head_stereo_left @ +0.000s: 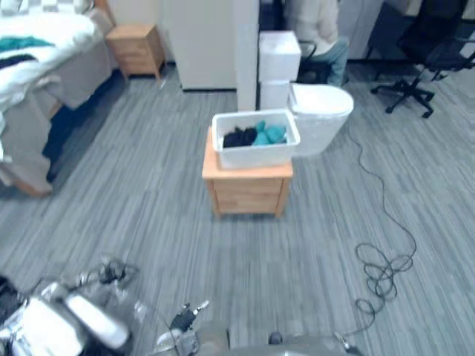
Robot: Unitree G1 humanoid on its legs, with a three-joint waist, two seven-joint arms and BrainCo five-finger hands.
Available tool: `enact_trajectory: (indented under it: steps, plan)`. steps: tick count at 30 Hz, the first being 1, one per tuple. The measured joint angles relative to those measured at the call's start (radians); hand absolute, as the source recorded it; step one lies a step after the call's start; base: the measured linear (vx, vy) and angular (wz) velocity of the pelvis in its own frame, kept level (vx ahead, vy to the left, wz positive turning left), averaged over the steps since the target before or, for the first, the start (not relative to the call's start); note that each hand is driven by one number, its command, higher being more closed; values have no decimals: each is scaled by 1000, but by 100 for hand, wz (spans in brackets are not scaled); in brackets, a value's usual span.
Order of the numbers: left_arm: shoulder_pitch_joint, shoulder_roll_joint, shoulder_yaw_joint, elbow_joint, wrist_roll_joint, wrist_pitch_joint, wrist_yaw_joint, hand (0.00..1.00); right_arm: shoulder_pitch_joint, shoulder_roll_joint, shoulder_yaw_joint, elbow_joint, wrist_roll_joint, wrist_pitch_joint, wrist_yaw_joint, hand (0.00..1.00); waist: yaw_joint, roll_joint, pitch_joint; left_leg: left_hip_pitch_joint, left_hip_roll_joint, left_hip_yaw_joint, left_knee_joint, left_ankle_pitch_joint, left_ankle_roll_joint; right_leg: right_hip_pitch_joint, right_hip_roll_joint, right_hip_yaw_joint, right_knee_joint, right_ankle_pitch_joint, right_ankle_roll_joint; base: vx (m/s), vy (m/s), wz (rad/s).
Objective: Pick up the laundry basket with both hands and put the clothes into the washing machine.
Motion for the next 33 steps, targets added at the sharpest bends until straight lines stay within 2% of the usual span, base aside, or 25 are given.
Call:
enact_trajectory:
  steps: [2, 3, 4, 5, 7, 8, 10, 11, 12, 13, 14, 15, 16, 17, 18, 19, 20, 21, 22, 24, 25, 27, 28, 29, 33]
  plan:
    - [1, 8, -9, -25, -35, -24, 2, 0, -53, -2, 26, -8, 1, -13, -5, 0, 24, -15, 3, -98, -15, 42, -185, -48, 0, 85, -33, 53, -38, -59, 24, 557, 34, -75]
    - [2, 10, -13, -26, -44, -28, 3, 0, -68, -4, 30, -9, 2, -16, -9, 0, 24, -14, 4, -113, -16, 52, -278, -49, 0, 102, -43, 62, -39, -84, 32, 404, 73, -55]
    - [4, 13, -26, -25, -44, -30, 9, 0, -82, -3, 31, -9, 4, -18, -16, 0, 22, -12, 3, -110, -16, 70, -477, -45, -4, 121, -55, 70, -37, -116, 44, 515, 158, -41]
    - [12, 10, -25, -24, -44, -32, 20, 0, -91, 1, 30, -10, 9, -28, -19, 0, 21, -11, 4, -59, -17, 97, -849, -18, -33, 168, -73, 80, -36, -172, 59, 527, 187, -38]
    - [24, 11, -24, -27, -45, -34, 20, 0, -70, -1, 47, -10, 20, -32, -21, 0, 20, -4, -1, -47, -11, 96, -1050, -8, -48, 233, -82, 97, -35, -246, 77, 649, 299, -29]
    - [19, 28, -27, -28, -49, -35, 20, 0, -49, 0, 49, -2, 27, -32, -21, 0, 20, -23, -18, -66, -35, 110, -974, 96, -35, 276, -117, 106, -32, -271, 81, 652, 323, -17]
    - [25, 39, -32, -4, -47, -34, 21, 0, -12, 3, 53, 14, 26, -32, -18, 0, 15, -70, -69, -67, -85, 142, -959, 163, 30, 243, -168, 144, 50, -250, 59, 794, 352, -4]
    - [21, 56, -33, 12, -42, -32, 20, 0, 11, 2, 49, 35, 26, -32, -16, 0, 12, -110, -98, -48, -142, 166, -947, 134, 60, 178, -215, 181, 214, -192, 111, 745, 330, 9]
    - [17, 63, -37, 19, -41, -32, 20, 0, 15, -1, 40, 48, 26, -31, -15, 0, 11, -118, -102, -32, -163, 171, -943, 110, 71, 155, -227, 189, 288, -150, 142, 755, 340, 26]
    - [9, 64, -46, 36, -41, -31, 20, 0, 35, -4, 23, 63, 24, -31, -15, 0, 11, -125, -101, 3, -191, 169, -942, 80, 89, 122, -231, 215, 406, -55, 184, 599, 224, 38]
    - [-2, 63, -72, 56, -41, -25, 20, 0, 51, -7, -6, 84, 21, -29, -13, 0, 5, -125, -99, 64, -222, 156, -956, 49, 100, 58, -222, 255, 583, 74, 278, 851, 296, 46]
    - [-2, 69, -105, 70, -41, -18, 19, 0, 55, -9, -22, 88, 16, -27, -7, 0, -14, -116, -90, 139, -245, 137, -984, 27, 105, -15, -213, 255, 783, 95, 315, 657, 204, 40]
    - [-4, 71, -127, 76, -41, -13, 19, 0, 63, -10, -22, 85, 13, -27, -1, 0, -20, -108, -84, 187, -252, 125, -1005, 22, 105, -51, -216, 229, 864, 86, 303, 667, 179, 29]
    - [-9, 70, -172, 77, -41, -9, 19, 0, 79, -17, -21, 78, 2, -26, 6, 0, -32, -87, -68, 279, -256, 107, -1051, 18, 104, -115, -232, 165, 959, 30, 254, 508, 125, 19]
    - [-11, 73, -193, 77, -41, -9, 19, 0, 84, -20, -21, 77, -2, -25, 7, 0, -34, -74, -58, 324, -254, 94, -1074, 18, 104, -134, -246, 124, 968, -6, 230, 489, 106, 16]
    - [-21, 72, -222, 77, -41, -10, 20, 0, 90, -21, -34, 77, -8, -24, 6, 0, -36, -57, -34, 411, -249, 83, -1122, 18, 103, -156, -276, 55, 919, -76, 202, 377, 41, 21]
    - [-31, 69, -231, 77, -44, -11, 20, 0, 97, -17, -55, 77, -11, -23, 6, 0, -41, -45, -21, 469, -244, 72, -1155, 13, 95, -184, -299, 11, 821, -121, 193, 345, 10, 25]
    - [-40, 68, -231, 77, -45, -11, 21, 0, 102, -14, -65, 77, -12, -23, 6, 0, -41, -46, -20, 487, -239, 63, -1162, 4, 90, -200, -304, -1, 758, -134, 191, 435, -86, 46]
    - [-55, 66, -232, 74, -58, -14, 22, 0, 106, -6, -91, 78, -12, -21, 5, 0, -43, -40, -17, 512, -216, 35, -1173, -17, 77, -216, -303, -15, 553, -145, 203, 304, -132, 57]
    - [-60, 72, -233, 74, -64, -26, 22, 0, 110, 7, -93, 79, -13, -21, 2, 0, -40, -63, -24, 509, -203, 18, -1173, -37, 47, -205, -289, 16, 278, -73, 217, 253, -174, 61]
    - [-61, 87, -230, 78, -64, -33, 22, 0, 115, 20, -100, 81, -16, -20, 2, 0, -44, -105, -24, 514, -199, 3, -1170, -62, 31, -186, -288, 63, 175, 7, 283, 249, -287, 51]
    - [-26, 58, -220, 85, -63, -29, 18, 0, 110, 11, -122, 79, -23, -22, 3, 0, -38, -69, -41, 512, -131, -5, -1172, -66, 1, -156, -235, 21, 114, 13, 260, 244, -327, 28]
    - [-22, 54, -216, 84, -63, -31, 19, 0, 108, 1, -120, 79, -24, -21, 3, 0, -36, -62, -43, 505, -113, -6, -1172, -71, -7, -151, -218, 10, 93, 22, 248, 184, -238, 7]
    - [-15, 49, -203, 84, -58, -30, 21, 0, 94, -19, -119, 80, -35, -21, 3, 0, -33, -40, -52, 495, -91, -8, -1171, -66, -18, -137, -195, -5, 52, 35, 231, 165, -196, 15]
    - [5, 46, -204, 84, -38, -33, 41, 0, 91, -34, -107, 79, -31, -23, 3, 0, -35, -24, -57, 490, -59, -34, -1172, -52, -42, -74, -159, -54, -42, 63, 208, 113, -124, 22]
